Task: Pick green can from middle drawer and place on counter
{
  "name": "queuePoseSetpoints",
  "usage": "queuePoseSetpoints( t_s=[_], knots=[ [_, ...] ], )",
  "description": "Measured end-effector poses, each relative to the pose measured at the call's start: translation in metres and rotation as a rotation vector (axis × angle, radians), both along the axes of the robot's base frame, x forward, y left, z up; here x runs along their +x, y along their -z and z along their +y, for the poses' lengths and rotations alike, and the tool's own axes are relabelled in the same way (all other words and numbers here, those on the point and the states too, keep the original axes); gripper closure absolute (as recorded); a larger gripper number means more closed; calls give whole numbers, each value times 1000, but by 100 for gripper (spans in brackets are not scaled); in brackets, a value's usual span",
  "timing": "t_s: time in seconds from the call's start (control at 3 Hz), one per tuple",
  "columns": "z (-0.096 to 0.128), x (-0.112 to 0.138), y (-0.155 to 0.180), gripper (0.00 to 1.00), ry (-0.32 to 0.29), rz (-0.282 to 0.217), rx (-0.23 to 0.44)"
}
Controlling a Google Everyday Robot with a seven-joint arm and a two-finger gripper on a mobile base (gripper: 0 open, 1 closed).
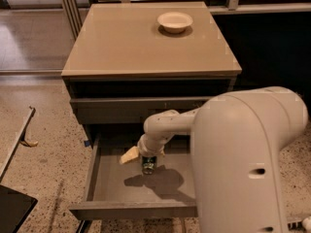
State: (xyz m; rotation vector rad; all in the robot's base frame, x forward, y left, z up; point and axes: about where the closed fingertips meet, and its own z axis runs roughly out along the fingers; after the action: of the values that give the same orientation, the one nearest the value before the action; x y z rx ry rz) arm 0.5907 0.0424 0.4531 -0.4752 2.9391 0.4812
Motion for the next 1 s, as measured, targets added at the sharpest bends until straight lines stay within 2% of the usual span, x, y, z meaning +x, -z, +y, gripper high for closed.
queuePoseSetpoints(
  t_s=[0.33, 0.67, 1.0],
  knots=[
    [6, 19, 28, 0, 70, -3, -90],
    [2, 37, 52, 0, 128, 12, -149],
    [-1, 47, 77, 0, 156, 49, -172]
  ],
)
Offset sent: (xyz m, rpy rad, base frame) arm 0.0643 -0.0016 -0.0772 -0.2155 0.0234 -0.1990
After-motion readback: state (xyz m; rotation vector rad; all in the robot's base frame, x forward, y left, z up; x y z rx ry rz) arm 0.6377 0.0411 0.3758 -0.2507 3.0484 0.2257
